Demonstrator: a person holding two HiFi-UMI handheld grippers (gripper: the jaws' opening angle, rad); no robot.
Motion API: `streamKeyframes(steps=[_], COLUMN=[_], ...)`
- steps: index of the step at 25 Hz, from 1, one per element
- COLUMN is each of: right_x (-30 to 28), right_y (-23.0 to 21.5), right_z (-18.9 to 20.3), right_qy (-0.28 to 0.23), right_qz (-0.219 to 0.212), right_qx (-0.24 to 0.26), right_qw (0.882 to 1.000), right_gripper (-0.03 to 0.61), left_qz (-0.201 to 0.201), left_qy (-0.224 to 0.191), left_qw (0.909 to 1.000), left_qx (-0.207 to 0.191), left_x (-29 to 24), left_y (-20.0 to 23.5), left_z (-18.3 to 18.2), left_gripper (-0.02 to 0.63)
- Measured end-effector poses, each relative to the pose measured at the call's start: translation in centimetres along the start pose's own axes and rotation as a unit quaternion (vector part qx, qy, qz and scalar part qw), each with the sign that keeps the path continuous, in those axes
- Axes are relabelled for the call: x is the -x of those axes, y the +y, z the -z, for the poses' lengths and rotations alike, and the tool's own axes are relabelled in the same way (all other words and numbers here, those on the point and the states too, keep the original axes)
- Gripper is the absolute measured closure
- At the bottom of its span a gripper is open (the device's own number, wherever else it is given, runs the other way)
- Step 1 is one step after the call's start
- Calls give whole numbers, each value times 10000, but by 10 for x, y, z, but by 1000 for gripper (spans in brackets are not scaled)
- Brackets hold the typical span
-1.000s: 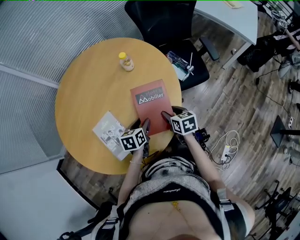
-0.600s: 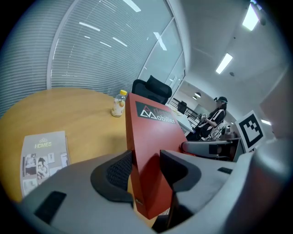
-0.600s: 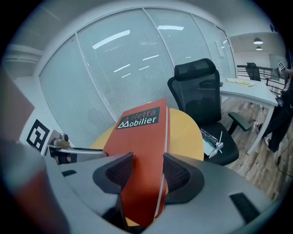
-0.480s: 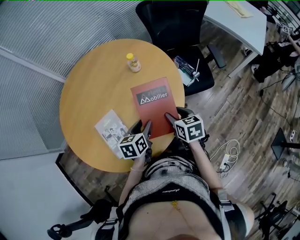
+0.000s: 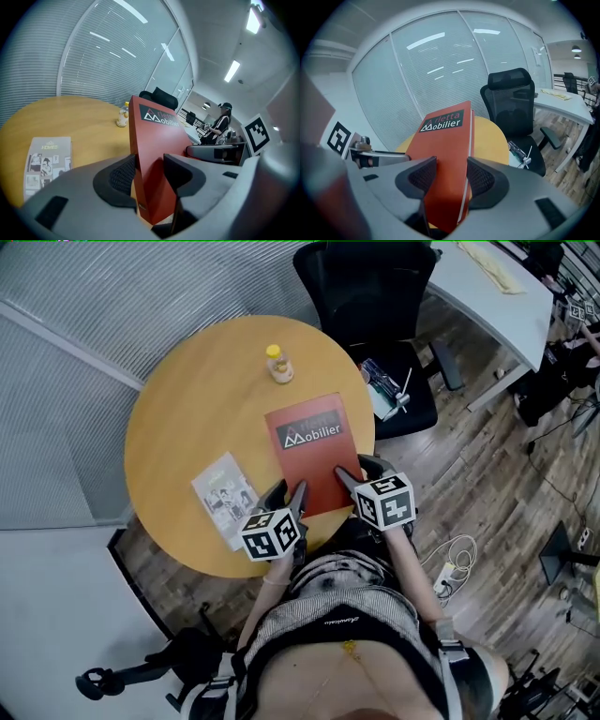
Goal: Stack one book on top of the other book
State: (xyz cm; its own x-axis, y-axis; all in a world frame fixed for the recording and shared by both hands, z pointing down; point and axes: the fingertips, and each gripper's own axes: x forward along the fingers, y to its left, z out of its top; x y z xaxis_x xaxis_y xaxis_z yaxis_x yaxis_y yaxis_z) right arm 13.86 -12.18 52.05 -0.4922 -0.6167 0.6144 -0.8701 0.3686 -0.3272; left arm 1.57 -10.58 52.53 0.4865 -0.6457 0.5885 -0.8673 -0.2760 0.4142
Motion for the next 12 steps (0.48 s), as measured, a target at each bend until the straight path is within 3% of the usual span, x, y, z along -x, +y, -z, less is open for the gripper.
streamKeyframes(steps=[12], right_x=[6], right_y=[-10], right_z=[-5], right_qy=[73], right_qz=[-236], right_qx=[234], right_qw=[9994], right_gripper=[362], left_qz=[-217], left_qy=[-161], left_qw=[9995], left_qx=[131], left_x=[-1], left_y=[-14], left_z=[1], left_gripper=[419])
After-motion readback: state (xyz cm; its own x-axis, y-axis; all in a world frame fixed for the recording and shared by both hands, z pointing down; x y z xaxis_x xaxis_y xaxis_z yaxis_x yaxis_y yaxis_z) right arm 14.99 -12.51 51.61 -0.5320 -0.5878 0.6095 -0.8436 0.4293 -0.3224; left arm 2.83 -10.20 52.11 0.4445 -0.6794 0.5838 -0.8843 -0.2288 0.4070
